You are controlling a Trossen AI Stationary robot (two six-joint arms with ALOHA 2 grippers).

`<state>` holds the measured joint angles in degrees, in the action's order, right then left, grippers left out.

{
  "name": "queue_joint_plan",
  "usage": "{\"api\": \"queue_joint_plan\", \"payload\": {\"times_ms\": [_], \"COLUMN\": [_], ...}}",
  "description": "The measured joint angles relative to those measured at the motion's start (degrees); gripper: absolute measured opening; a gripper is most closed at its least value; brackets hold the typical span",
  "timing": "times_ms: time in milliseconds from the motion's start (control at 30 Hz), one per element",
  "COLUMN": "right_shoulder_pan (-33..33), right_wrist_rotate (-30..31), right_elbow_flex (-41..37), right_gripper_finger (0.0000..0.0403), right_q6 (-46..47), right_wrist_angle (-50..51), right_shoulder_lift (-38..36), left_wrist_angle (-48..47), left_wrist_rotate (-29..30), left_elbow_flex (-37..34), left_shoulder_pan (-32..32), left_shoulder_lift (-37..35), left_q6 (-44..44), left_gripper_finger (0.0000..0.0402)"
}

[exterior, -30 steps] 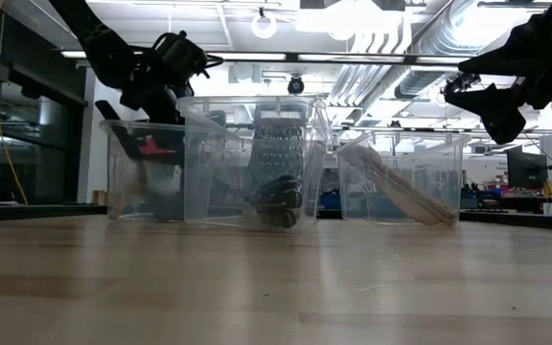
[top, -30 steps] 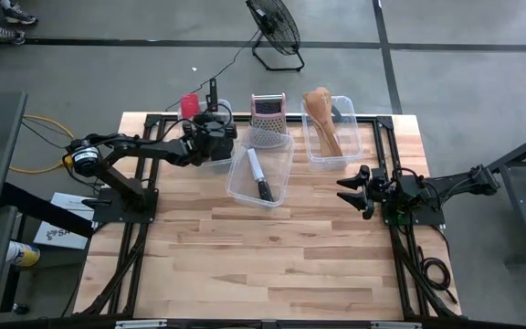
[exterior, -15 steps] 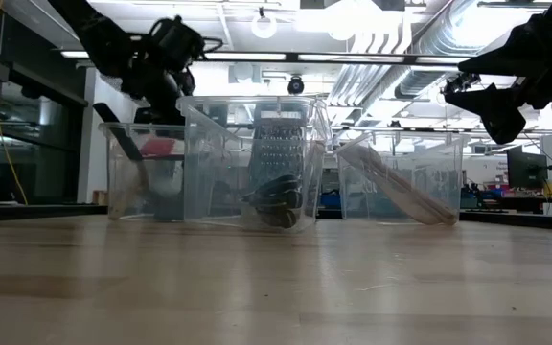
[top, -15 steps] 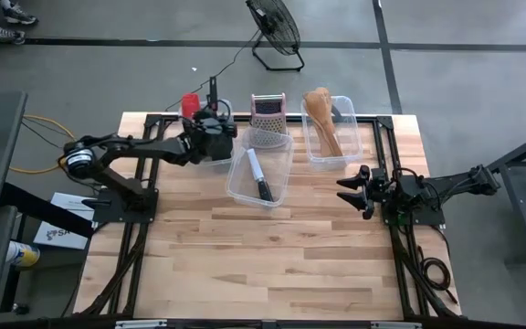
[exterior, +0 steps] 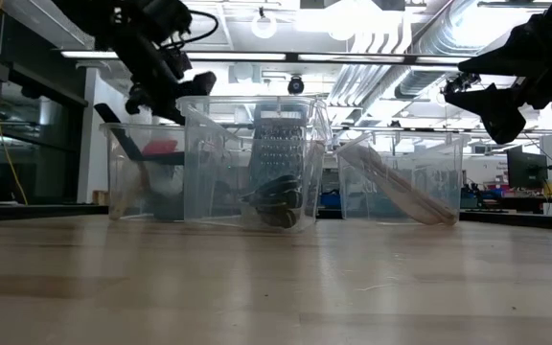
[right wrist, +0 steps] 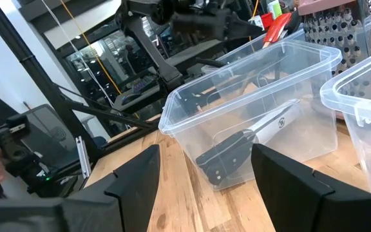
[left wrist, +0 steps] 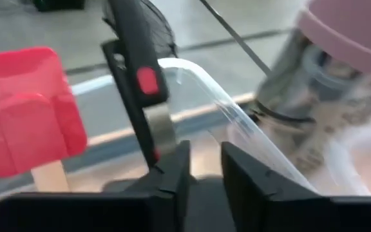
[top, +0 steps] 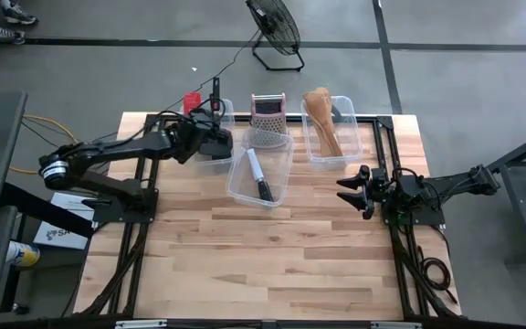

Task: Pick & Place Kitchen Items
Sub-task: Return to Home Position

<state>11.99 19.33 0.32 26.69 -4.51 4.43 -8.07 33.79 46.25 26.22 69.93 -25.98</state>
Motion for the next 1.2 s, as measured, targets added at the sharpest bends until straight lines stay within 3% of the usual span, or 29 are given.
{"api": "queue_joint_plan", "payload": {"times_ms": [167,533,933,1200], "right_shoulder_pan": [-0.01,0.02,-0.01,0.01], "right_wrist_rotate": [0.00,0.00,0.00,0.00], "right_elbow_flex": [0.00,0.00,0.02,0.02], "right_gripper_finger": [0.0236,0.0236,0.0236,0.0236], "right_q6": [-0.01,-0.02,0.00,-0.01], "right_wrist_angle": [0.00,0.00,0.00,0.00], "right_shoulder_lift": [0.00,0.00,0.02,0.00], "left_wrist_angle": [-4.01,-9.28,-21.23,-22.57], "left_wrist_rotate": [-8.27,-28.97,-31.91,-33.11], "left_elbow_flex": [1.10,1.12,1.29,4.31], "left_shoulder_pan": [0.21,7.24,10.16,10.16], "left_shoulder_lift": [-2.17,-0.05,0.00,0.26], "left_q6": [1.00,-1.95,-2.93,-1.51], "left_gripper_finger": [0.0009,0.0001,0.0000,0.0000]}}
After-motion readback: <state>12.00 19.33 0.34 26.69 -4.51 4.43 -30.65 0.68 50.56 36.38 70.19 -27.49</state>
